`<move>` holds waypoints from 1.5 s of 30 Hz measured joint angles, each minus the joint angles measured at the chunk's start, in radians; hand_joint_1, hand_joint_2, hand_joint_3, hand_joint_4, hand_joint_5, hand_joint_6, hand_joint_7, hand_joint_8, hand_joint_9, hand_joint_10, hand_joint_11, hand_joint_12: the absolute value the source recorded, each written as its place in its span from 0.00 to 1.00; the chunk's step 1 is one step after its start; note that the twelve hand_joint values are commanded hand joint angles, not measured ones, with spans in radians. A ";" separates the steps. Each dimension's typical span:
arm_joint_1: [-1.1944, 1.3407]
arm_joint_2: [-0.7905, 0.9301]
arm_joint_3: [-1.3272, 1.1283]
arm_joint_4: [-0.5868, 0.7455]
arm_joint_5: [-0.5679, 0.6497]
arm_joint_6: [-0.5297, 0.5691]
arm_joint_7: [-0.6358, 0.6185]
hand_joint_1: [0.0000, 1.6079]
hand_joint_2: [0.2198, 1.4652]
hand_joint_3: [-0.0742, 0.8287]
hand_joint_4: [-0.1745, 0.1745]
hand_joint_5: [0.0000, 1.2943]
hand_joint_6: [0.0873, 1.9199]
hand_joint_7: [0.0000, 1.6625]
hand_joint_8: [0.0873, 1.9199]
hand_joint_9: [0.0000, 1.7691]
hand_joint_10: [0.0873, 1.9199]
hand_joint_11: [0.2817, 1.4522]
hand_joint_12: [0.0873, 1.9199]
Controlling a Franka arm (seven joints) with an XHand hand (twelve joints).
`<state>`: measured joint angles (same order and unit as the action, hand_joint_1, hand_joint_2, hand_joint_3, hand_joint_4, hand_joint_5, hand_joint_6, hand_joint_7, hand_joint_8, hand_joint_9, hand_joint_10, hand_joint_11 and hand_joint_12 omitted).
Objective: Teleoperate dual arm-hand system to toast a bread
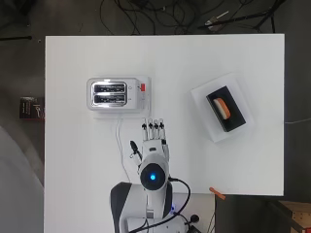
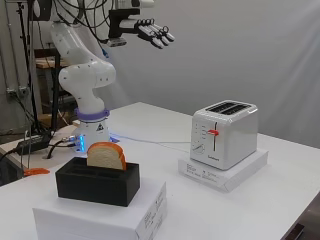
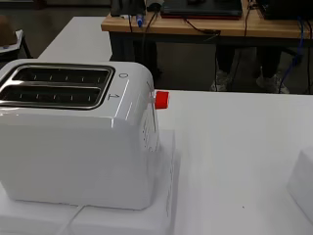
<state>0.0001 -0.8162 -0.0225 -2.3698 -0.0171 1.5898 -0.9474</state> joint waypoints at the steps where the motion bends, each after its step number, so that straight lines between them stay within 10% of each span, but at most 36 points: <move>1: 0.000 -0.023 -0.009 -0.009 -0.006 0.007 -0.034 0.10 0.80 0.09 0.33 0.24 0.00 0.26 0.00 0.31 0.00 0.14 0.00; 6: -0.007 -0.138 -0.050 -0.066 -0.042 0.032 -0.160 0.09 0.79 0.08 0.35 0.23 0.00 0.24 0.00 0.28 0.00 0.13 0.00; 15: -0.040 -0.011 -0.100 0.022 -0.081 -0.020 -0.009 0.06 0.75 0.07 0.24 0.18 0.00 0.20 0.00 0.22 0.00 0.11 0.00; 29: -0.099 0.745 -0.404 0.665 -0.121 -0.369 -0.173 0.08 0.71 0.09 0.66 0.22 0.00 0.24 0.00 0.27 0.00 0.11 0.00; 45: -0.219 1.010 -0.462 0.726 -0.054 -0.241 -0.097 0.07 0.67 0.07 0.39 0.37 0.00 0.37 0.00 0.47 0.00 0.28 0.00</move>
<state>-0.2185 0.1943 -0.4844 -1.6439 -0.0713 1.3484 -1.0442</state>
